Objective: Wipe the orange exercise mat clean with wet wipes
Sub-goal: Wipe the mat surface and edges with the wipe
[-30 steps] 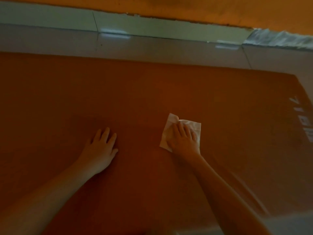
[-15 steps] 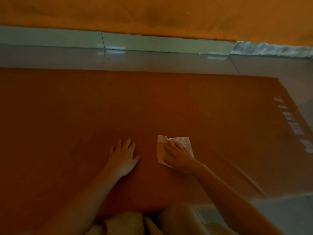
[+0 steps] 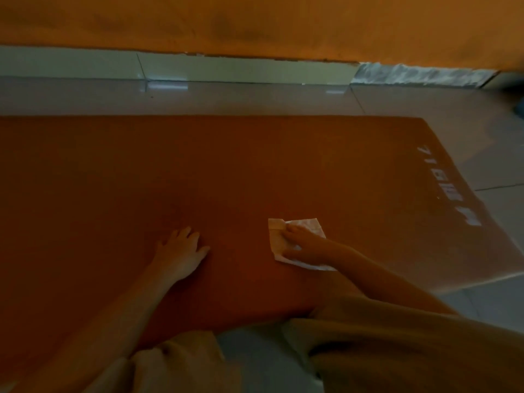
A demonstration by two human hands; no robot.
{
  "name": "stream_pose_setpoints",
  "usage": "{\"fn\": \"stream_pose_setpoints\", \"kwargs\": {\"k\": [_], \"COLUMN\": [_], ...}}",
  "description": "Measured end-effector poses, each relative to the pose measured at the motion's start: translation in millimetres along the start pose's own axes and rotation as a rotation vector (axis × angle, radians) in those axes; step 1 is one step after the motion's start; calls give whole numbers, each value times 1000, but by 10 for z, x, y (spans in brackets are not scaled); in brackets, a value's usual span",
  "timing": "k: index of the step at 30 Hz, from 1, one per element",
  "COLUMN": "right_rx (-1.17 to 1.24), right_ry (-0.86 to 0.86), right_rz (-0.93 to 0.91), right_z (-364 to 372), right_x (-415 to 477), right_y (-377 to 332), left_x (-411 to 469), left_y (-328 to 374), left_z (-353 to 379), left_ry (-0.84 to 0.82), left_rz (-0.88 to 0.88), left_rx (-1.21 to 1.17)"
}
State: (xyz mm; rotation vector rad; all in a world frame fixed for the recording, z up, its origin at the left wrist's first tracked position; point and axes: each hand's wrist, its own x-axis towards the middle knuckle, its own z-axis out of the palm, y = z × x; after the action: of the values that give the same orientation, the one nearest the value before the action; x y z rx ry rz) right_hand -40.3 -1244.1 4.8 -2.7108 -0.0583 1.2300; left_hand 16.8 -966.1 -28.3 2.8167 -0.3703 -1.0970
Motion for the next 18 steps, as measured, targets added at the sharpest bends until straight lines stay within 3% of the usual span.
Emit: {"fn": "stream_pose_setpoints", "kwargs": {"k": [4,8,14,18], "right_rx": [-47,0,31,-73], "right_ry": [41,44,145,119], "right_rz": [-74,-152,77,-171], "right_z": [276,363,329,430], "right_x": [-25,-232,294,182], "right_y": [72,270,627,223], "left_x": [116,248,322,355], "left_y": [159,348,436,495], "left_z": [35,85,172,142], "left_ry": [132,117,117,142], "left_rz": [-64,-57,-67,-67], "left_rx": [-17,-28,43,40]}}
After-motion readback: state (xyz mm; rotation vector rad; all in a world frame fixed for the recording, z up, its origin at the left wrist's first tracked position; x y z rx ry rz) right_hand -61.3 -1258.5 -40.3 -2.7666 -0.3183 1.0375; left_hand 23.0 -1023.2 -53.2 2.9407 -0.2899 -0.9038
